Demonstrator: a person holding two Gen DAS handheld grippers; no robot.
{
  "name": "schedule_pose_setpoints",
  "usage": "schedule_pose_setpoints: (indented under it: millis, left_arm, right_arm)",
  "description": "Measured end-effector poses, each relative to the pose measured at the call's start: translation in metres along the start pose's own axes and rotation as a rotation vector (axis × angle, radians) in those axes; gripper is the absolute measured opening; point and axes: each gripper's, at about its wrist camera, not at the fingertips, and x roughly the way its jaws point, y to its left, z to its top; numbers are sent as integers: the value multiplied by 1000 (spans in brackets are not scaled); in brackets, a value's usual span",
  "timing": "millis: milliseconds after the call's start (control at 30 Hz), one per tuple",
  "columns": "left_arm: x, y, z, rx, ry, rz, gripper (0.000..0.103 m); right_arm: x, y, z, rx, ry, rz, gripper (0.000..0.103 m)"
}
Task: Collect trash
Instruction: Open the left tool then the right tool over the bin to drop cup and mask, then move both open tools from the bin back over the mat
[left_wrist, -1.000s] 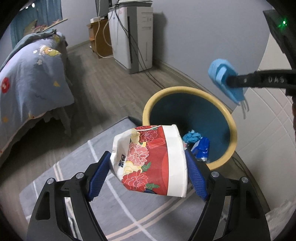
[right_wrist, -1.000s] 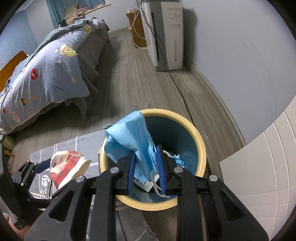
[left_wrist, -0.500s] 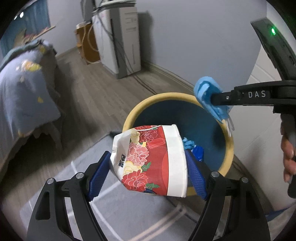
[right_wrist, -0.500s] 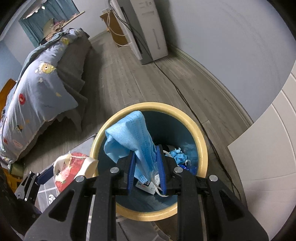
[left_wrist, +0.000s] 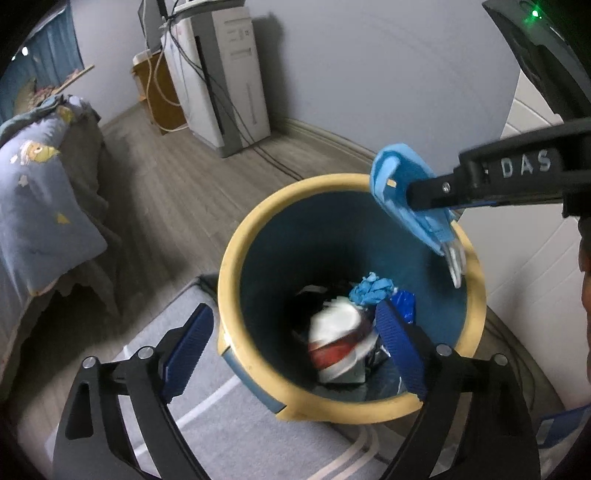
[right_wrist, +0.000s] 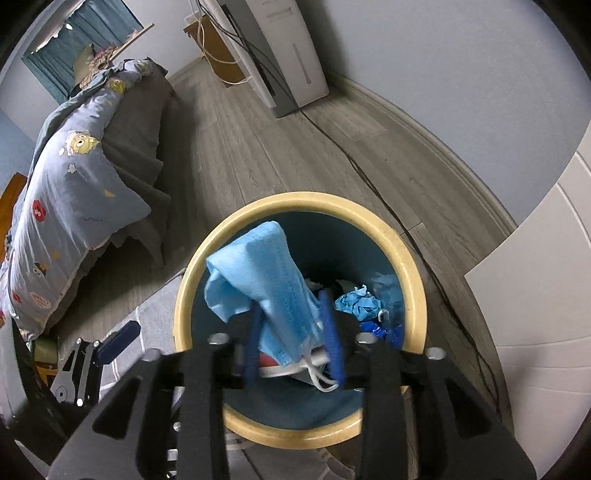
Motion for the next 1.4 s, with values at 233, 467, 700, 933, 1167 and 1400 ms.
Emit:
schedule_pose_setpoints:
  millis: [233, 467, 700, 933, 1167, 1400]
  left_arm:
    - [-6, 15, -11, -31, 10, 11, 91]
    - [-30, 30, -28, -70, 7, 32, 92]
    - [-70, 49, -41, -106, -16, 63, 93]
    - [-131, 84, -76, -200, -55, 113, 95]
    - [-192, 128, -139, -350, -57, 206, 95]
    - [-227, 151, -212, -516, -46, 239, 95]
  right_arm:
    - [-3, 5, 2, -4, -24, -7, 83]
    - [-10, 14, 2, -17, -34, -14, 91]
    - [-35, 38, 2, -44, -85, 14, 97]
    - [-53, 82, -10, -162, -114, 21, 97]
    - [-50, 133, -48, -276, -56, 81, 97]
    - [-42, 180, -103, -310, 13, 152, 97]
